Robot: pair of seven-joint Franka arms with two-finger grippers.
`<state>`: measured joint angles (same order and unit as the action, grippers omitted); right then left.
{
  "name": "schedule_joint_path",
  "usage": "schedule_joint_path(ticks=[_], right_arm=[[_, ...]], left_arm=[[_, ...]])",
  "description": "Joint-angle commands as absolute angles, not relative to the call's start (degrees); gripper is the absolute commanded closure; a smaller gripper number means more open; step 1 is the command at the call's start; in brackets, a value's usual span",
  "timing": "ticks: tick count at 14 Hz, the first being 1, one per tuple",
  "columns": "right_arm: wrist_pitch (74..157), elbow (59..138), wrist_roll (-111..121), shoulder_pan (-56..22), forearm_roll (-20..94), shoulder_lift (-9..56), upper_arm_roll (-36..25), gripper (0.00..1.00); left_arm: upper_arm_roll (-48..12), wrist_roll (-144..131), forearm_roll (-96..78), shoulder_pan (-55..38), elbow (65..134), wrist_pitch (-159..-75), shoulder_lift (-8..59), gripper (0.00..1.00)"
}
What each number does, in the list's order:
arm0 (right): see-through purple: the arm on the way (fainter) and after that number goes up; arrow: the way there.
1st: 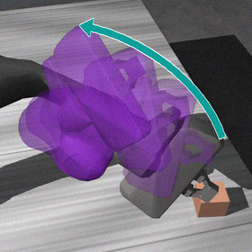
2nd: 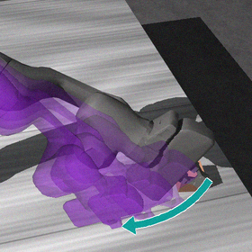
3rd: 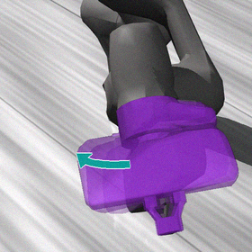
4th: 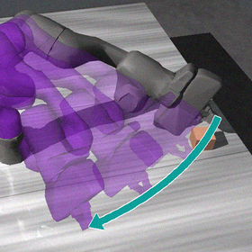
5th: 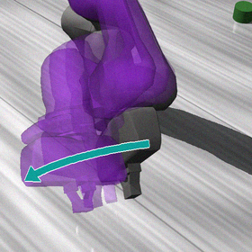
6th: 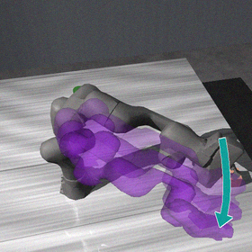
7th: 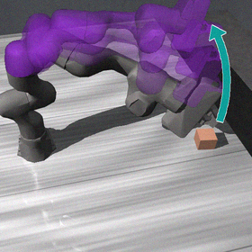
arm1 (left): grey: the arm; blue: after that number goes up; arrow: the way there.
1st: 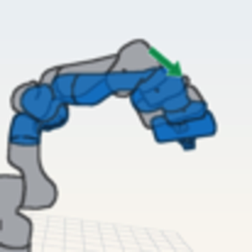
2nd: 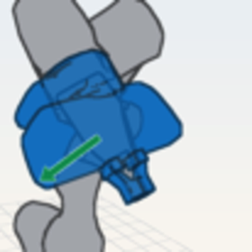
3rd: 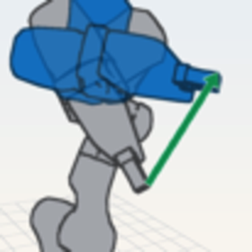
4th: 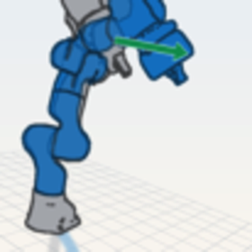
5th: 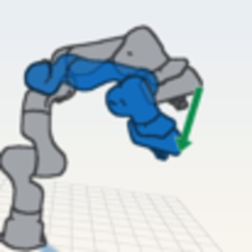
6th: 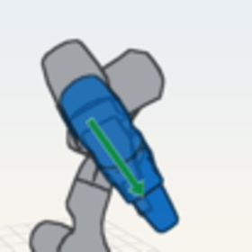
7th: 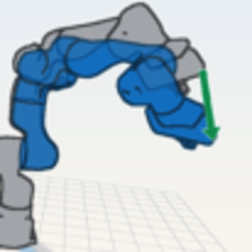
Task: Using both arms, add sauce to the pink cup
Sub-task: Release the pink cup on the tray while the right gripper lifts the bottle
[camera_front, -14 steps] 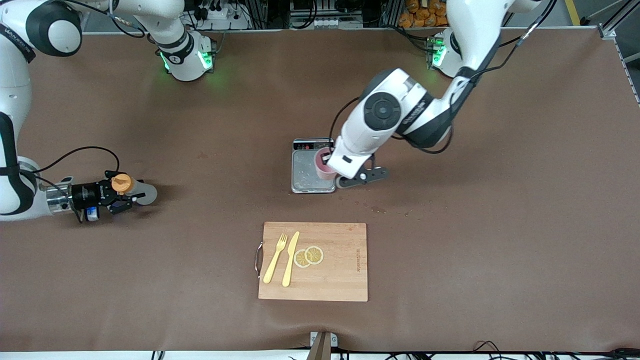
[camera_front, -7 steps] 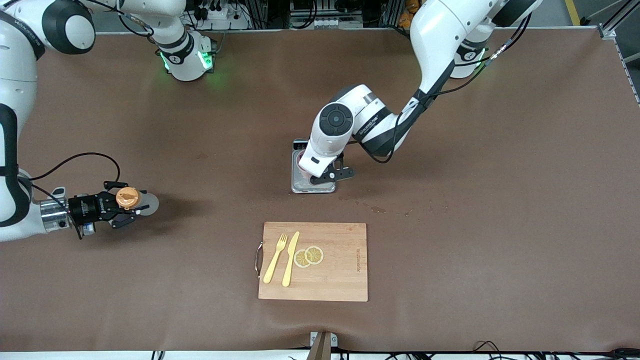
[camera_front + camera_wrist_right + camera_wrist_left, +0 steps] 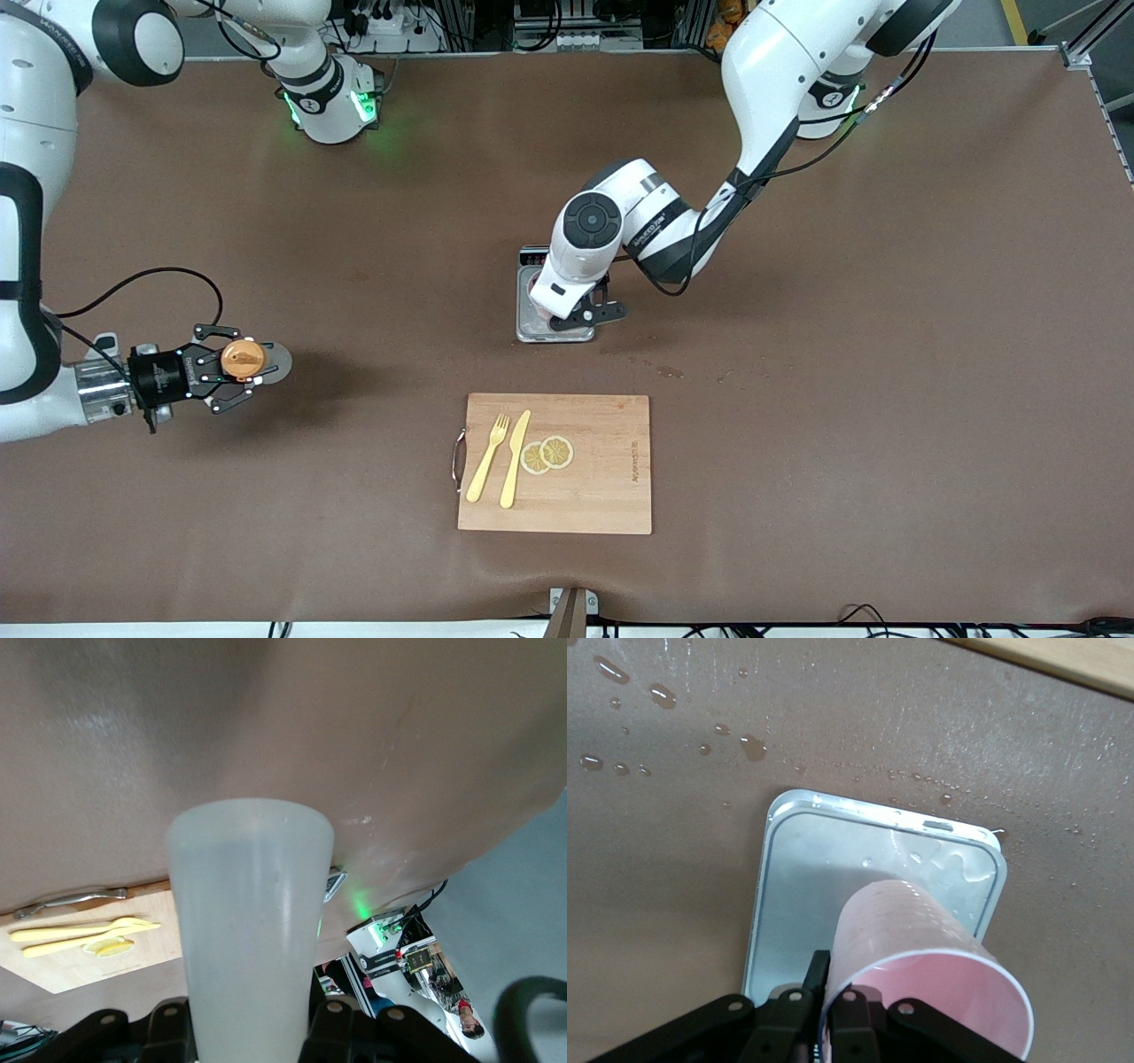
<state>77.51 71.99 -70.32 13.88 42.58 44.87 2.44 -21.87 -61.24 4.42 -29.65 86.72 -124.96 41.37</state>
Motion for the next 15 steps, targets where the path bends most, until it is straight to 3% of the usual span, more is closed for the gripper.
schedule_joint_path(ticks=[1, 2, 10, 15], right_arm=[[76.64, 70.59, -76.79, 10.82, 43.24, 42.9, 2.02, 0.64], [76.64, 69.79, -78.56, 9.24, 42.89, 42.72, 1.93, 0.64], [77.6, 65.84, -88.93, 1.33, 40.09, 42.63, 1.41, 0.65], [78.84, 63.9, -94.13, -4.22, 34.37, 42.63, 1.41, 0.66]], left_arm=[[-21.45, -62.58, 6.15, -30.67, 85.17, -125.24, 42.19, 0.32], [-21.45, -62.49, 6.33, -30.59, 85.17, -125.24, 41.93, 0.0], [-21.36, -59.33, 9.14, -28.22, 85.08, -124.11, 35.52, 0.0], [-21.8, -51.09, 8.44, -23.65, 84.99, -117.44, 29.72, 0.0]])
